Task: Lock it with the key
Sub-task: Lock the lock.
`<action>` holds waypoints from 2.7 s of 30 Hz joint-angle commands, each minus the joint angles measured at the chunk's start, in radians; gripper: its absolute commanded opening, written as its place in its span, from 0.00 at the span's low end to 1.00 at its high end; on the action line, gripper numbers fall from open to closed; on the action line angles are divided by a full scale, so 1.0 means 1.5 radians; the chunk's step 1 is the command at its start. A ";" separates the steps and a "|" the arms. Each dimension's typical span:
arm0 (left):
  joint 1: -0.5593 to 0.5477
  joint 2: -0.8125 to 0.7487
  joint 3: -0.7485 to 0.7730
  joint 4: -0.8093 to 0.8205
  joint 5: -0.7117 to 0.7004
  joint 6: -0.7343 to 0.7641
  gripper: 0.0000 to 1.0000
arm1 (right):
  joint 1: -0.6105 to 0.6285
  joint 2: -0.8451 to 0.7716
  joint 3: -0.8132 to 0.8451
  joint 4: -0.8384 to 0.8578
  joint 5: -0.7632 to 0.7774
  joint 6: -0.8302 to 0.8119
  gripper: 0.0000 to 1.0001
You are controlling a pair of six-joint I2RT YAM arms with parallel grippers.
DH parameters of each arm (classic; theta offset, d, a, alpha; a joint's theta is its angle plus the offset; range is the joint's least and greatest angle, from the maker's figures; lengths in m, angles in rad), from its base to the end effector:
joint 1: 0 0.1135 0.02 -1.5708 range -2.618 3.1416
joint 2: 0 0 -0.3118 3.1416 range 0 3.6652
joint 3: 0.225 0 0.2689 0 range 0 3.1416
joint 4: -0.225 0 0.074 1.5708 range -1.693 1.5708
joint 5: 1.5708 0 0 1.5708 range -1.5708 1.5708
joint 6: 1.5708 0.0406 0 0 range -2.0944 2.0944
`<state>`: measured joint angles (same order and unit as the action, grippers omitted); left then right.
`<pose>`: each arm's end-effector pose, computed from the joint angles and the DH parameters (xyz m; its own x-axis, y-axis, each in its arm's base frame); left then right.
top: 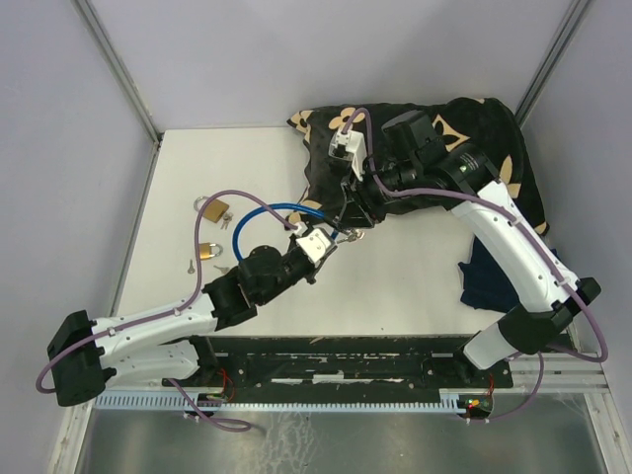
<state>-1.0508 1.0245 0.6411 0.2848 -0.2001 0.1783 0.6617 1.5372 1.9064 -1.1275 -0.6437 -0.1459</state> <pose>0.1247 -0.2015 0.3263 0.0853 0.2009 -0.9759 0.7490 0.6330 0.1958 0.2293 0.2095 0.5024 -0.4154 -0.4709 -0.7783 -0.9053 0.2981 0.3028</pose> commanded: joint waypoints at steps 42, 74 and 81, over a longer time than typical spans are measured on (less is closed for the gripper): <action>-0.057 0.069 0.088 0.136 -0.334 -0.009 0.03 | -0.019 -0.136 -0.217 0.277 0.260 0.223 0.76; -0.057 -0.052 0.061 0.048 -0.206 -0.010 0.03 | -0.134 -0.190 -0.282 0.469 -0.263 0.196 0.78; -0.056 -0.038 0.093 0.028 -0.226 -0.071 0.03 | -0.126 -0.187 -0.326 0.536 -0.244 0.192 0.77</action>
<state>-1.1301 0.9745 0.7136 0.2935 -0.5213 0.1375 0.4622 1.2613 1.4582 -0.4759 -0.9783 0.1059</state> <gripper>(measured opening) 0.179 0.779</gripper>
